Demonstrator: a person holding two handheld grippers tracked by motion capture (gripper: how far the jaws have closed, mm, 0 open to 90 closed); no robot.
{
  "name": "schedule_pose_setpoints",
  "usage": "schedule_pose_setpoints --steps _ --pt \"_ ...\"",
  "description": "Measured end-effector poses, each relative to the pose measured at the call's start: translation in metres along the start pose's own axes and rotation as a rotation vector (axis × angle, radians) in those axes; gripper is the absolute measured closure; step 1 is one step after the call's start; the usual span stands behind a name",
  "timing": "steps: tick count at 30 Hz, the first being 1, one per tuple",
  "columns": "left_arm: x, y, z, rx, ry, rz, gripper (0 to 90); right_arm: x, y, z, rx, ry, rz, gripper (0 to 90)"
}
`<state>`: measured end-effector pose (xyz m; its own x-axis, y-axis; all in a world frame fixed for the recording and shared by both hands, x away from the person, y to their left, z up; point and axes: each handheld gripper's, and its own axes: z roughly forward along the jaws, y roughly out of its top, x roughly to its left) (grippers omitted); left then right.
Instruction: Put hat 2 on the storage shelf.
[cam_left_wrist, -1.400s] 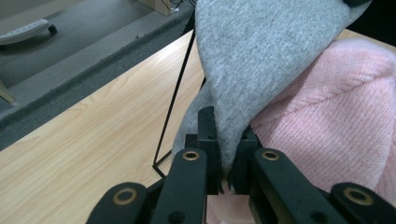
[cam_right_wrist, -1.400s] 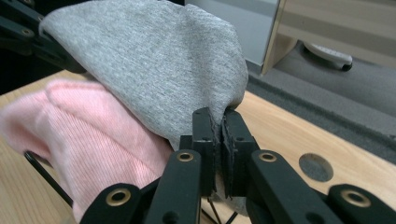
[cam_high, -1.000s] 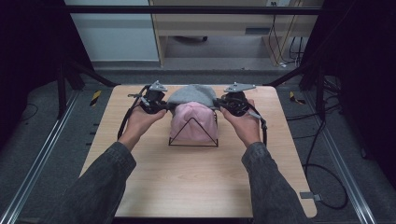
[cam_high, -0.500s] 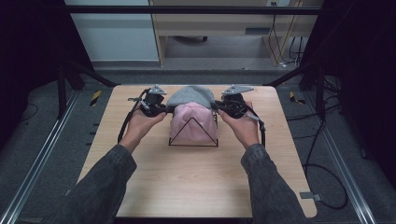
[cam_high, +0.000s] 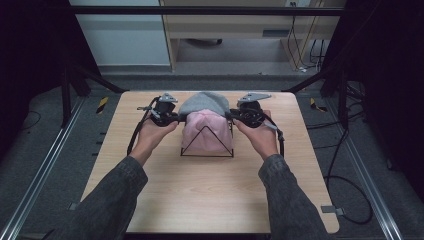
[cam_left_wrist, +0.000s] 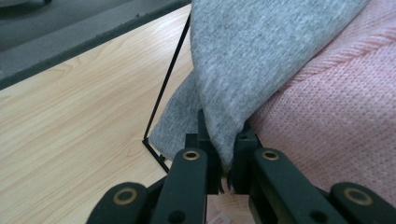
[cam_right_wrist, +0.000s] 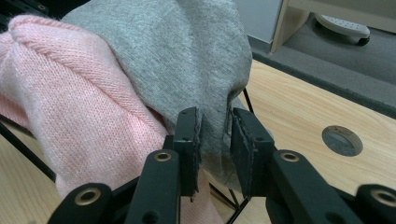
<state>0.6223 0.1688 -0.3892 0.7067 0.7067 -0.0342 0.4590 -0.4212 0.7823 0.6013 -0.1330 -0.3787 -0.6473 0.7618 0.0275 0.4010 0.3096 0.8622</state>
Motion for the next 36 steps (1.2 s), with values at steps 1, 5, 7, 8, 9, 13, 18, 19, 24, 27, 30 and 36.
schedule_pose_setpoints --steps 1,5,7,8,9,13,18,19,24,27,30,36 --pt "0.000 -0.001 0.000 0.000 -0.001 0.000 86.0 0.000 0.000 0.000 0.000 0.000 -0.001 70.8" --pt "0.001 -0.003 0.001 -0.006 -0.002 -0.013 85.3 0.000 -0.001 -0.002 -0.004 -0.009 0.011 65.5" --pt "0.001 -0.004 0.001 -0.011 -0.006 -0.017 85.0 -0.001 -0.002 -0.004 -0.006 -0.013 0.011 63.8" --pt "0.000 -0.004 0.000 -0.012 -0.003 -0.013 84.5 -0.001 -0.003 -0.004 -0.006 -0.016 0.007 63.0" --pt "0.000 -0.004 0.000 -0.012 0.000 -0.010 83.4 -0.001 -0.003 -0.006 -0.008 -0.018 0.013 61.3" --pt "0.002 -0.007 -0.007 -0.046 0.015 -0.025 75.5 -0.001 -0.004 -0.012 -0.008 -0.030 0.017 55.1" --pt "0.004 -0.013 -0.017 -0.073 0.015 -0.034 65.0 -0.002 -0.005 -0.023 -0.031 -0.052 0.028 47.4" --pt "0.004 -0.015 -0.021 -0.083 0.021 -0.033 63.6 -0.002 -0.005 -0.026 -0.035 -0.055 0.030 46.4" --pt "0.005 -0.020 -0.035 -0.116 0.039 -0.036 49.8 -0.001 -0.008 -0.038 -0.048 -0.076 0.033 41.4" --pt "0.007 -0.025 -0.044 -0.112 0.069 -0.030 39.1 -0.003 -0.013 -0.045 -0.054 -0.096 0.045 38.5" --pt "0.009 -0.034 -0.055 -0.099 0.063 -0.040 28.3 -0.005 -0.020 -0.052 -0.053 -0.115 0.060 35.2" --pt "0.015 -0.063 -0.071 -0.047 0.036 -0.067 12.2 -0.009 -0.042 -0.065 -0.049 -0.165 0.097 25.9"
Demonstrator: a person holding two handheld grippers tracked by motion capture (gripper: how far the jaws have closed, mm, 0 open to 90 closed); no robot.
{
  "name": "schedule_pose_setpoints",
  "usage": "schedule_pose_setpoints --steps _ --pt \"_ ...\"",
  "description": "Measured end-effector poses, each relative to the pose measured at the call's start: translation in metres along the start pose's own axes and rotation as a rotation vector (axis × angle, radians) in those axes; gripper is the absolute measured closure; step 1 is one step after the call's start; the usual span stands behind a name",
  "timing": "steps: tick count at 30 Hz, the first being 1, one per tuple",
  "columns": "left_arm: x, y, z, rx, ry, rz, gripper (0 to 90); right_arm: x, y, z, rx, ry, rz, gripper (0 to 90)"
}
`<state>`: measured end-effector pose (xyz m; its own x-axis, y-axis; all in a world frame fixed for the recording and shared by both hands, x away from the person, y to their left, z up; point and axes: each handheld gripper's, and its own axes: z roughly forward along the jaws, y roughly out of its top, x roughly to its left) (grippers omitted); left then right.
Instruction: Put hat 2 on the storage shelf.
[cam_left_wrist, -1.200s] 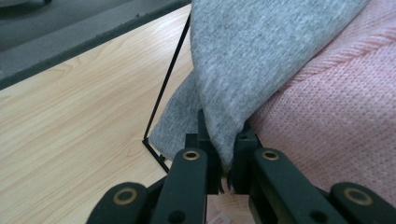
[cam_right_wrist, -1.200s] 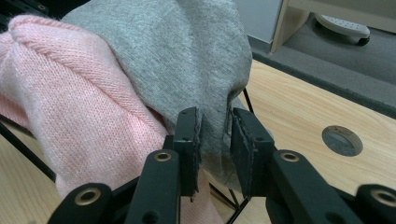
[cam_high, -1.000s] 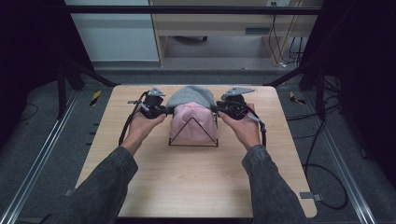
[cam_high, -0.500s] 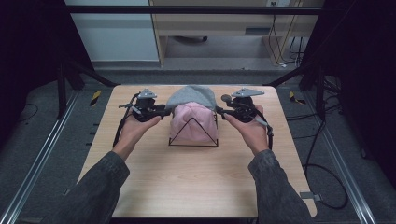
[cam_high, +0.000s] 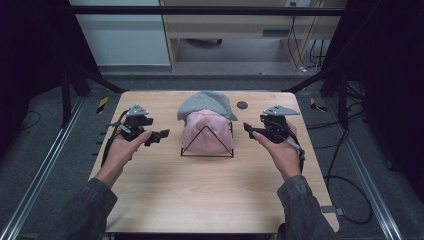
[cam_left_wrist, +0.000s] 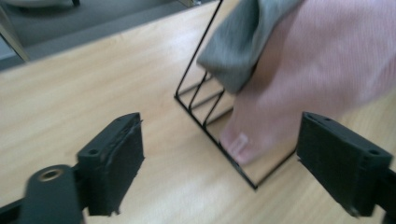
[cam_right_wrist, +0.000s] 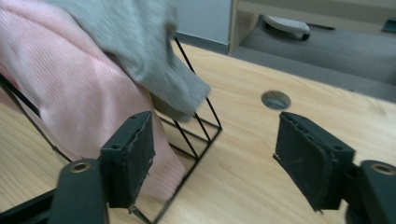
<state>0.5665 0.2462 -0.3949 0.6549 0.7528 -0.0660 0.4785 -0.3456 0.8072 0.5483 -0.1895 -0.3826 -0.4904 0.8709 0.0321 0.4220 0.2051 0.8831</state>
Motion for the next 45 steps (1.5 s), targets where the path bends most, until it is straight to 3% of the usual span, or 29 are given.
schedule_pose_setpoints --steps 8,17,23,28,36,45 --pt "0.003 -0.044 -0.005 0.068 -0.016 -0.020 7.3 -0.010 -0.035 -0.005 0.071 -0.033 0.062 15.6" --pt "0.003 -0.078 -0.004 0.153 0.057 0.009 7.3 -0.012 -0.071 -0.001 0.137 -0.041 0.107 12.2" --pt "0.011 -0.095 -0.002 0.176 0.070 -0.018 7.3 -0.016 -0.095 0.007 0.188 -0.056 0.141 11.9" --pt "0.013 -0.104 -0.002 0.174 0.070 -0.049 7.4 -0.020 -0.104 0.005 0.204 -0.064 0.169 11.9" --pt "0.012 -0.107 -0.002 0.178 0.066 -0.042 7.3 -0.018 -0.109 0.005 0.223 -0.054 0.165 11.4" --pt "0.005 -0.108 -0.002 0.233 0.051 0.021 6.5 -0.007 -0.113 0.007 0.262 -0.021 0.127 10.1"
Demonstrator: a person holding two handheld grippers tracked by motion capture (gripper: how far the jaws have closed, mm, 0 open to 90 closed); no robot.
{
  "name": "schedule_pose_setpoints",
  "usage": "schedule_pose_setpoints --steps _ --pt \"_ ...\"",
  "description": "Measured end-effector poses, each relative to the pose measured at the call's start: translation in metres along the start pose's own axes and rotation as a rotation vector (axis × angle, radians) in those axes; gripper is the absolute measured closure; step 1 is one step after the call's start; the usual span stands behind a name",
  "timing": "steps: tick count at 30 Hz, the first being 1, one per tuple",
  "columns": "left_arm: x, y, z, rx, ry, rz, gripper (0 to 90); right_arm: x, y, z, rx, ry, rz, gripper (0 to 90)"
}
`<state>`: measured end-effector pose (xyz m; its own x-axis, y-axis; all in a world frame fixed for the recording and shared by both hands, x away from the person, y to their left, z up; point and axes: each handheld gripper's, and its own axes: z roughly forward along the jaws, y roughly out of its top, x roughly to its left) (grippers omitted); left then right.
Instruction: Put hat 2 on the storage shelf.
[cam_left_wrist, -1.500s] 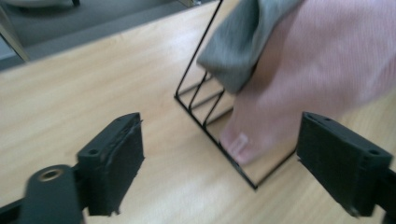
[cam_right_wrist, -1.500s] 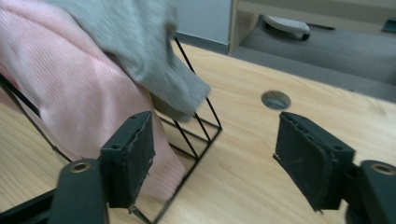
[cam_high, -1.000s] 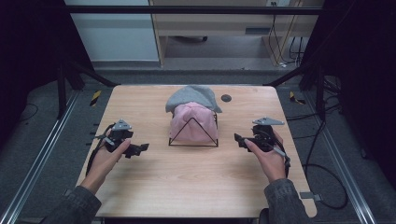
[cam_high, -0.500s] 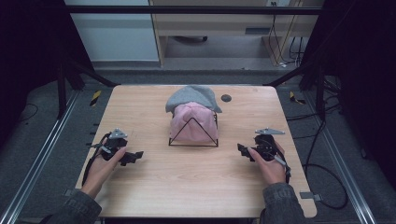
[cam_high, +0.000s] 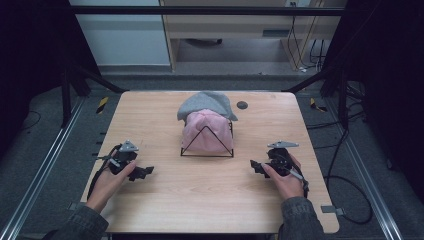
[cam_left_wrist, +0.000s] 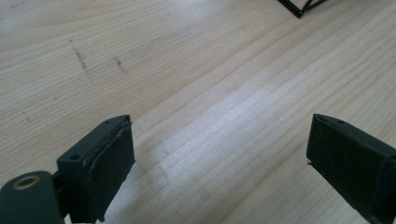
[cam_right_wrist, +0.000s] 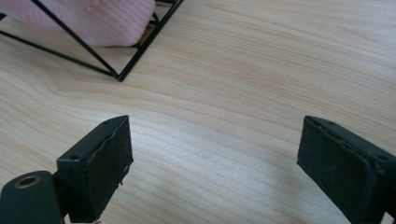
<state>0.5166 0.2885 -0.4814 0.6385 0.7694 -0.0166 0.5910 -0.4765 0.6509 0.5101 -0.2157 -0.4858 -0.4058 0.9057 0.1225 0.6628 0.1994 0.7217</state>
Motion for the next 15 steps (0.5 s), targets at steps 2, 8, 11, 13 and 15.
schedule_pose_setpoints --steps 2,8,11,13,15 --pt "-0.004 0.000 0.000 0.013 -0.004 0.019 6.2 0.002 0.000 -0.001 0.003 0.007 -0.004 9.9" --pt "-0.007 -0.001 0.005 0.046 -0.009 0.034 5.6 0.005 -0.002 0.003 0.026 0.011 -0.015 9.5" --pt "-0.007 -0.001 0.006 0.052 -0.009 0.035 5.3 0.006 -0.003 0.005 0.038 0.012 -0.022 9.4" --pt "-0.007 -0.001 0.008 0.061 -0.011 0.031 5.1 0.008 -0.004 0.007 0.051 0.018 -0.027 8.8" --pt "-0.007 -0.002 0.011 0.069 -0.010 0.025 5.0 0.008 -0.004 0.009 0.061 0.015 -0.044 8.6"
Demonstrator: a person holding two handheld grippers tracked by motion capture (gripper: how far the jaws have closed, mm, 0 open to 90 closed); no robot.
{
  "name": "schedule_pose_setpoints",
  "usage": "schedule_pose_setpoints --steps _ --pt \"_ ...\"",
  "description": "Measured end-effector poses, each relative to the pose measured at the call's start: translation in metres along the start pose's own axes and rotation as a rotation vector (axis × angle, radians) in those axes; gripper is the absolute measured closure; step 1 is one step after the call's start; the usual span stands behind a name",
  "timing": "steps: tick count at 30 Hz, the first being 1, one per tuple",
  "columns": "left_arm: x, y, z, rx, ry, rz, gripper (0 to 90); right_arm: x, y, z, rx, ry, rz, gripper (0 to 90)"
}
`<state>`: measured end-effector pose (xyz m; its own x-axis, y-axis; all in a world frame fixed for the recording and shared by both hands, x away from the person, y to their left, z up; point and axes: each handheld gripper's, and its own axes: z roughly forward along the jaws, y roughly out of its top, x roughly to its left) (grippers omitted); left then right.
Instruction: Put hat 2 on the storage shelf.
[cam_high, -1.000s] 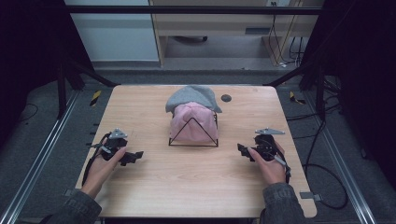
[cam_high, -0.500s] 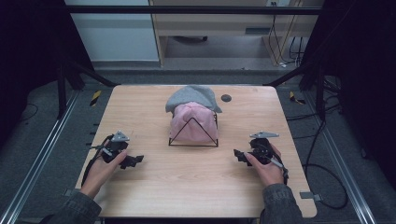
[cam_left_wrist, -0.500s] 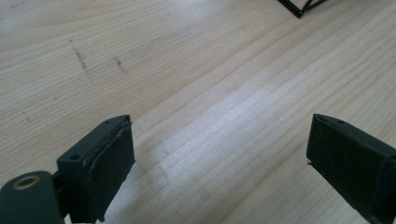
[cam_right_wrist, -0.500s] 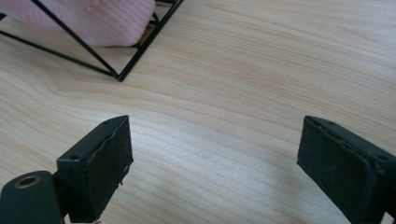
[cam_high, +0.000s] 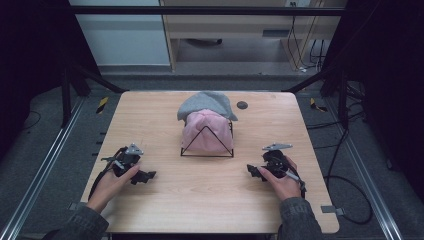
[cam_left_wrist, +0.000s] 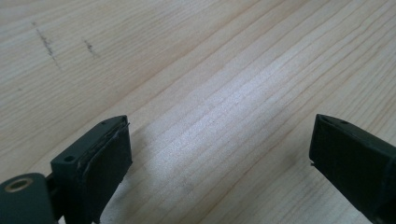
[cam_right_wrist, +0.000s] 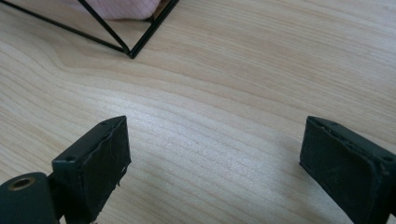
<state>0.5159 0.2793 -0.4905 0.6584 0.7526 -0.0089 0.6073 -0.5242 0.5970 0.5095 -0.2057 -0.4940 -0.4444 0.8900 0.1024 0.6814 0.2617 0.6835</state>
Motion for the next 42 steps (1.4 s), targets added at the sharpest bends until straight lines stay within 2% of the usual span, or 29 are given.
schedule_pose_setpoints --steps 9,16,21,23,24,29,42 --pt "-0.001 -0.001 0.004 0.015 0.003 0.016 3.1 0.004 -0.002 0.006 0.039 0.008 -0.012 7.4" --pt "-0.002 -0.002 0.006 0.004 0.008 0.028 0.8 0.006 -0.003 0.007 0.028 0.006 -0.029 5.6" --pt "-0.002 -0.003 0.006 -0.004 0.008 0.029 0.0 0.011 -0.007 0.010 0.015 -0.020 -0.078 2.8" --pt "-0.002 -0.004 0.006 -0.009 0.008 0.029 0.0 0.013 -0.011 0.012 -0.005 -0.035 -0.119 1.6" --pt "-0.002 -0.004 0.006 -0.014 0.010 0.031 0.0 0.013 -0.012 0.012 -0.015 -0.028 -0.123 1.6" --pt "-0.002 -0.006 0.006 -0.028 0.012 0.027 0.0 0.014 -0.016 0.013 -0.050 -0.029 -0.120 1.5" --pt "-0.002 -0.007 0.007 -0.038 0.015 0.030 0.0 0.014 -0.016 0.013 -0.049 -0.035 -0.118 1.5"
